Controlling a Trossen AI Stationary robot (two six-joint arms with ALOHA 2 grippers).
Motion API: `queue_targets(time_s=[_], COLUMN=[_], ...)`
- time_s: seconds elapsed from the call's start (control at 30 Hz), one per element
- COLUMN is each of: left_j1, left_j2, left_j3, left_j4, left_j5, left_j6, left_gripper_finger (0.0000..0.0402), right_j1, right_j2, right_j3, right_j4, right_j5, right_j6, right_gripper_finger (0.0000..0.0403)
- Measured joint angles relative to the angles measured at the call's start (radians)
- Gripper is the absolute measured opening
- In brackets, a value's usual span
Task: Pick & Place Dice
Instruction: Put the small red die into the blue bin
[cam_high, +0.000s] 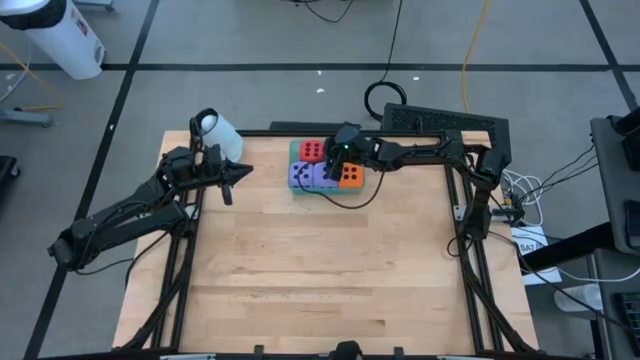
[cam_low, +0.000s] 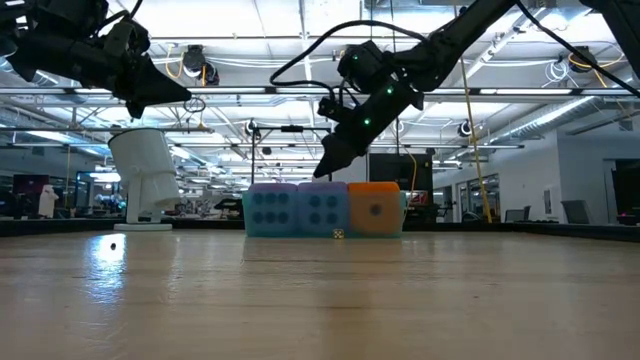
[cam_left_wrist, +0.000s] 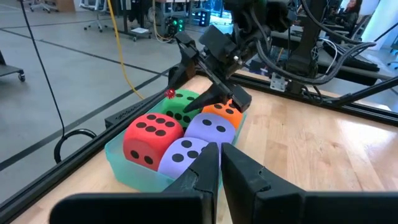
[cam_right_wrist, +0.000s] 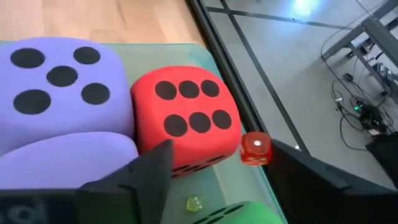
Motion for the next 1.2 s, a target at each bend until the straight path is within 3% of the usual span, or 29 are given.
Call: queue_targets(time_s=[0.1, 0.23, 0.37, 0.53, 0.6, 0.7, 0.87, 0.97, 1.07, 1.2], left_j1=[0.000, 0.000, 0.000, 0.000, 0.000, 0.000, -0.009, -0.051, -0.109, -0.196], left_j2=[0.000, 0.000, 0.000, 0.000, 0.000, 0.000, 0.010, 0.048, 0.115, 0.264], left_j3=[0.000, 0.000, 0.000, 0.000, 0.000, 0.000, 0.000, 0.000, 0.000, 0.000], left_j4=[0.000, 0.000, 0.000, 0.000, -0.002, -0.024, -0.053, -0.047, 0.012, 0.243], left_j5=[0.000, 0.000, 0.000, 0.000, 0.000, 0.000, 0.000, 0.001, -0.007, -0.084], left_j6=[0.000, 0.000, -0.001, -0.001, -0.001, -0.002, -0.039, -0.036, -0.030, -0.076], left_gripper_finger=[0.0026, 0.0026, 0.0026, 0.0026, 0.0026, 0.0026, 0.0026, 0.0026, 0.0026, 0.0026], right_j1=[0.000, 0.000, 0.000, -0.001, -0.003, -0.002, 0.000, 0.000, -0.005, -0.003], right_j2=[0.000, 0.000, 0.000, 0.000, 0.000, 0.000, 0.000, 0.000, -0.001, -0.003], right_j3=[0.000, 0.000, 0.000, 0.000, 0.000, 0.000, 0.000, -0.001, -0.017, -0.068], right_j4=[-0.003, -0.008, -0.009, -0.018, -0.017, -0.016, -0.023, -0.040, 0.002, 0.111], right_j5=[0.015, -0.007, -0.029, -0.025, -0.012, 0.000, -0.005, -0.046, -0.141, -0.190], right_j6=[0.020, 0.017, 0.024, -0.005, -0.004, 0.010, -0.002, -0.016, -0.050, -0.120], right_gripper_finger=[0.0270, 0.0266, 0.0191, 0.0039, 0.0032, 0.0068, 0.0212, 0.0268, 0.0285, 0.0275])
